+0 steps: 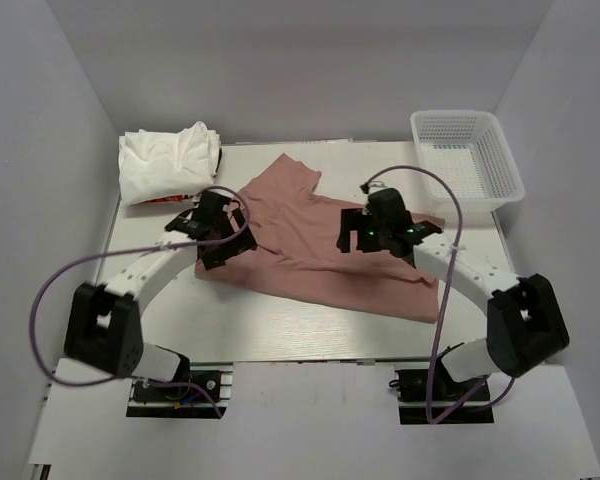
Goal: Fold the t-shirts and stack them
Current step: Fold the flattened tshirt in 1/3 of the way
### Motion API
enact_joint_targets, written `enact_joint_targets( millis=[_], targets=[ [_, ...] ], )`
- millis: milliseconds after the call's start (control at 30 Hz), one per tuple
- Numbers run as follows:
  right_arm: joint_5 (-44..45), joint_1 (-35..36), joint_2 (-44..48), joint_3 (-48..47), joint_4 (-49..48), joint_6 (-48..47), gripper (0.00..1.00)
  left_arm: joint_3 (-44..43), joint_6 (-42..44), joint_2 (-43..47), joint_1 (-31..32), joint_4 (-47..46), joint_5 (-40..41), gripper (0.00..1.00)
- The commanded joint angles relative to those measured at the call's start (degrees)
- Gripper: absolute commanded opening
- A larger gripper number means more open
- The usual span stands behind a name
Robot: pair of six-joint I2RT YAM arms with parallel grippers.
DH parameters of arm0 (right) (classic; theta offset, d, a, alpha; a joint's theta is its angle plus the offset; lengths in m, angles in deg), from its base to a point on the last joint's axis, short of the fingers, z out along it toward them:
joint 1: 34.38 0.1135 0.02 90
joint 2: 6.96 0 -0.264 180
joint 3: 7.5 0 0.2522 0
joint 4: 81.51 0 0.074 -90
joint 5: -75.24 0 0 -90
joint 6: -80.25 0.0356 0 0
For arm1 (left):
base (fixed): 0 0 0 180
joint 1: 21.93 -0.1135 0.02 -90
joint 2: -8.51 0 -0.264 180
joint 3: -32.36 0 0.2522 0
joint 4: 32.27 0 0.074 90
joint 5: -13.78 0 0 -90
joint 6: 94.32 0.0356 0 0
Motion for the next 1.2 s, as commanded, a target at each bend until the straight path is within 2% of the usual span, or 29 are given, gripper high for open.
enact_joint_targets(
  millis=[0,33,100,167,267,333,367,500,733,833,867,933,967,1033,1100,1167],
  targets=[
    [-3.08,5.32,-4.76,-6.66,-5.66,-5.28,0.9,1.71,-2.68,12.24,-0.54,0.95,7.46,1.0],
    [-2.73,6.37,-9.48,-9.37,-5.84,-6.42,0.9,2.58,-3.21,13.67,-0.54,1.48,9.49,1.0],
    [-2.64,10.14,-12.93,-15.17,-7.15,-8.36,0.9,4.34,-3.74,15.69,-1.15,1.49,13.53,1.0],
    [-3.07,12.17,-20.58,-20.7,-7.42,-10.12,0.9,5.57,-3.74,15.7,-1.94,-0.52,13.55,1.0],
    [-3.95,14.46,-31.35,-32.29,-6.9,-13.0,0.9,4.8,-3.22,9.15,-3.52,-4.04,11.45,1.0],
    [-3.25,15.61,-34.64,-35.92,-6.2,-14.59,0.9,3.74,-2.69,5.35,-4.84,-4.66,9.34,1.0],
    [-2.64,15.87,-39.71,-39.51,-4.46,-14.51,0.9,3.12,-2.69,3.68,-4.85,-4.66,8.64,1.0],
    [-4.83,16.4,-47.66,-51.74,0.82,-14.69,0.87,4.52,-2.16,-1.25,-7.03,-6.5,7.32,1.0],
    [-4.92,18.42,-52.5,-53.96,1.36,-14.52,0.82,12.33,-2.16,-1.18,-8.8,-7.21,4.94,1.0],
    [-5.36,18.68,-53.56,-53.35,2.33,-13.55,0.72,15.49,-2.16,0.49,-9.42,-7.21,4.94,1.0],
    [-5.62,18.95,-53.3,-52.48,2.07,-13.46,0.58,16.29,-2.68,0.5,-9.42,-7.82,4.33,1.0],
    [-5.27,19.12,-52.94,-51.68,0.58,-12.06,0.43,18.31,-2.69,1.29,-9.42,-7.83,3.71,1.0],
    [-4.58,19.04,-52.77,-51.68,0.49,-11.62,0.32,18.84,-3.21,1.81,-9.42,-7.83,3.1,1.0],
    [-2.65,19.12,-52.5,-51.59,-0.74,-9.78,0.21,19.73,-3.22,1.82,-9.42,-7.83,3.09,1.0],
    [-0.89,18.69,-51.98,-51.33,-1.62,-8.37,0.16,21.13,-3.74,1.82,-9.42,-7.83,3.09,1.0],
    [2.89,18.6,-51.45,-51.41,-1.62,-5.12,0.16,21.14,-3.74,0.68,-9.42,-7.83,3.09,1.0]
  ],
)
